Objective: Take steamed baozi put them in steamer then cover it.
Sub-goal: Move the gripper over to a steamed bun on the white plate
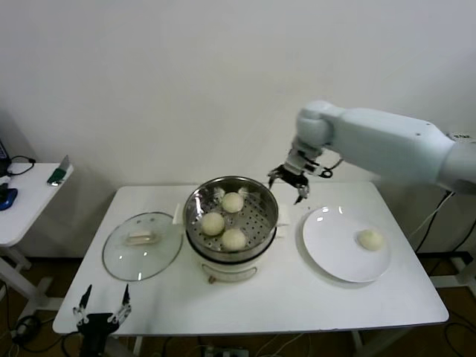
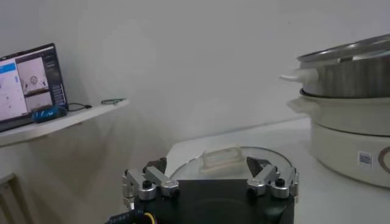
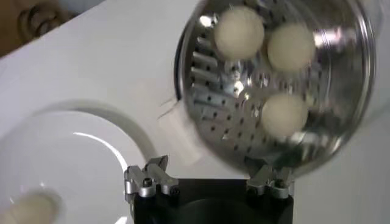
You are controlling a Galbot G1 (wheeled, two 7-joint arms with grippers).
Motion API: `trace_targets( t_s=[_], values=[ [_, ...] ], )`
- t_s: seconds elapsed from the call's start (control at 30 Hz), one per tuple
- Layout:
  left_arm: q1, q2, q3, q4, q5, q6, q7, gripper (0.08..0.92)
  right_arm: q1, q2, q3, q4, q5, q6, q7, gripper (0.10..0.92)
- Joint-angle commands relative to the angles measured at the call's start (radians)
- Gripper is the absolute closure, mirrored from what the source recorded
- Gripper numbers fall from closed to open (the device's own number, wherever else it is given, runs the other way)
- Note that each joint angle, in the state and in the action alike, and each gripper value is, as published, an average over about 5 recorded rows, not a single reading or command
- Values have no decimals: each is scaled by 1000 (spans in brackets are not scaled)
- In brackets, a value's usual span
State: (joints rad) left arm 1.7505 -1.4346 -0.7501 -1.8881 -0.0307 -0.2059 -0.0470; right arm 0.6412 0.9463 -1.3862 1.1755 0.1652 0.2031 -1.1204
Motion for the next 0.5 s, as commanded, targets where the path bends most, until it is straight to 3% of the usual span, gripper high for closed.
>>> trace_targets(
  t_s=[0.03,0.27,0.5],
  values=[
    [-2,-6,2,-14,2,11,-2,177,-275,-310,203,-136,0,-222,-26,203],
    [1,-13,1,-19,28,18,-2,177,-528,-244,529,-389,-280,-74,-77,203],
    [5,-24,-5,-18,41,26,-2,177,-594,-176,617,-486,-395,-61,-109,203]
  ],
)
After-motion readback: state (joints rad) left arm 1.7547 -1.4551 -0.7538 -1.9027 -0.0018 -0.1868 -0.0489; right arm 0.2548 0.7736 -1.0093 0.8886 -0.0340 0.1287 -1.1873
